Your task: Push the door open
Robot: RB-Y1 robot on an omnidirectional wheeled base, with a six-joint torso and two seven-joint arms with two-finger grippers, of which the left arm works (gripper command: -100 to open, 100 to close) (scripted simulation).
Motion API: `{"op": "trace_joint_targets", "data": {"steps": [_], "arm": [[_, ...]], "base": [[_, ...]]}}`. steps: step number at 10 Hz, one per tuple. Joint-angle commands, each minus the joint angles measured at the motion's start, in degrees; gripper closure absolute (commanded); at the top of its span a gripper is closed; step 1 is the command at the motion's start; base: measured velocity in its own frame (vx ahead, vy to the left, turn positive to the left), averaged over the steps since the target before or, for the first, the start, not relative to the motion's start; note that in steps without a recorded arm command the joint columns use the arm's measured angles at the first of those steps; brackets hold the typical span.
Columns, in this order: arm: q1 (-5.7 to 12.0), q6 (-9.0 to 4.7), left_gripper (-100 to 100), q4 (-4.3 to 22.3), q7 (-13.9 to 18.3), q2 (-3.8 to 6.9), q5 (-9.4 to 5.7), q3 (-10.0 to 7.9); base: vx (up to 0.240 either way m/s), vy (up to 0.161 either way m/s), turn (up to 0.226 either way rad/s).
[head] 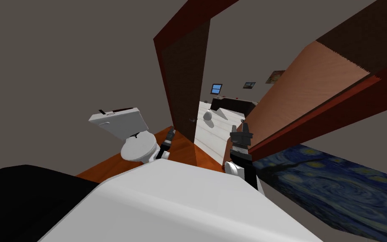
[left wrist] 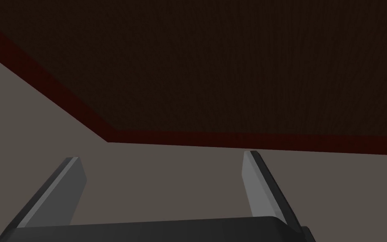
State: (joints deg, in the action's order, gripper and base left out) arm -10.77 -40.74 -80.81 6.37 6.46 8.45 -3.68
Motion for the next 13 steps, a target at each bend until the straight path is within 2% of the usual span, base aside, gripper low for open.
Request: {"op": "trace_joint_targets", "data": {"steps": [1, 13], "arm": [[0.88, -0.49, -100, 2.4, 0.8, 0.16, 0.46, -0.08], [7.27, -3.55, -100, 19.8, 6.1, 1.24, 3.51, -0.75]], "base": [[0.083, 0.05, -0.174], [0.078, 0.059, -0.136]]}}
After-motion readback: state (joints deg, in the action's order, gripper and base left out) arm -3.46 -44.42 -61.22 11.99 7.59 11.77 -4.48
